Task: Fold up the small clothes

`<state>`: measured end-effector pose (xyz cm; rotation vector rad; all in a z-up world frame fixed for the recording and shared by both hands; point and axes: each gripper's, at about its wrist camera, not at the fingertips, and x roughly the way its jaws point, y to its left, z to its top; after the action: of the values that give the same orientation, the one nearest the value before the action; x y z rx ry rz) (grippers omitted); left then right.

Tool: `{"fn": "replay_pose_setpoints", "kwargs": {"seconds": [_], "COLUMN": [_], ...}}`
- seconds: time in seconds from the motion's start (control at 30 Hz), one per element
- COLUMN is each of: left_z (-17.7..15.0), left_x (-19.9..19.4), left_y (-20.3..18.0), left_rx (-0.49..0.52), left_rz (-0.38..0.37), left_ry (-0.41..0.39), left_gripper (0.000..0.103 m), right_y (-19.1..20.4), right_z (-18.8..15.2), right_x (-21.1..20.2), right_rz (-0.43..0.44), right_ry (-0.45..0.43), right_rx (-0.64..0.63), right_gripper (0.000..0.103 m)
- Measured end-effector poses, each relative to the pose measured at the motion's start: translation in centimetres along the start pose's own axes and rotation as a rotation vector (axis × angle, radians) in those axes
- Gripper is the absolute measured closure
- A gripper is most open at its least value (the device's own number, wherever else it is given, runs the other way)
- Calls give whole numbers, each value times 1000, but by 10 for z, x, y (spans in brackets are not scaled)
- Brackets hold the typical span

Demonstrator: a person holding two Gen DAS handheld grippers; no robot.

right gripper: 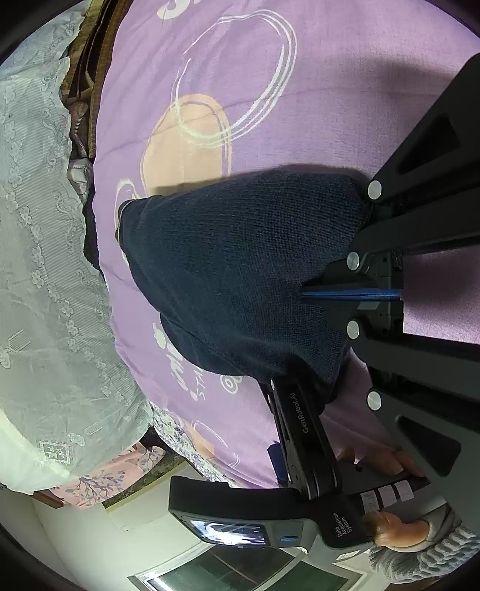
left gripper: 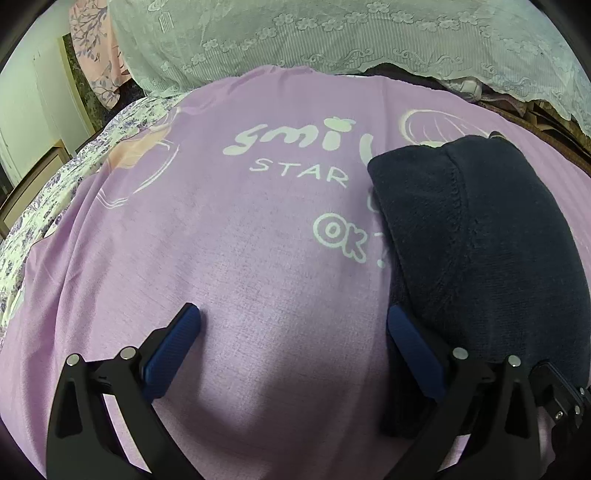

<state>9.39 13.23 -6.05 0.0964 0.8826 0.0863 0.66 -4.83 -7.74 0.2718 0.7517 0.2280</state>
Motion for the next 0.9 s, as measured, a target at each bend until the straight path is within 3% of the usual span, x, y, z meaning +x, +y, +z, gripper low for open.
{"fn": "replay_pose_setpoints", "kwargs": {"seconds": [0.43,0.9], "left_z": [3,18], "left_x": [-7,-32], "left_y": [1,-5], "left_rx": [1,13], "left_rz": [-10,-21], "left_ry": [-22,-127], "left_gripper": [4,5], "right_y": [8,1], "right_z": [7,47], "right_x": [-16,-24], "right_rz": [-9,-11], "right_ry": [-34,-105], "right_rx": [-29,-12], "right_gripper": [100,90]}}
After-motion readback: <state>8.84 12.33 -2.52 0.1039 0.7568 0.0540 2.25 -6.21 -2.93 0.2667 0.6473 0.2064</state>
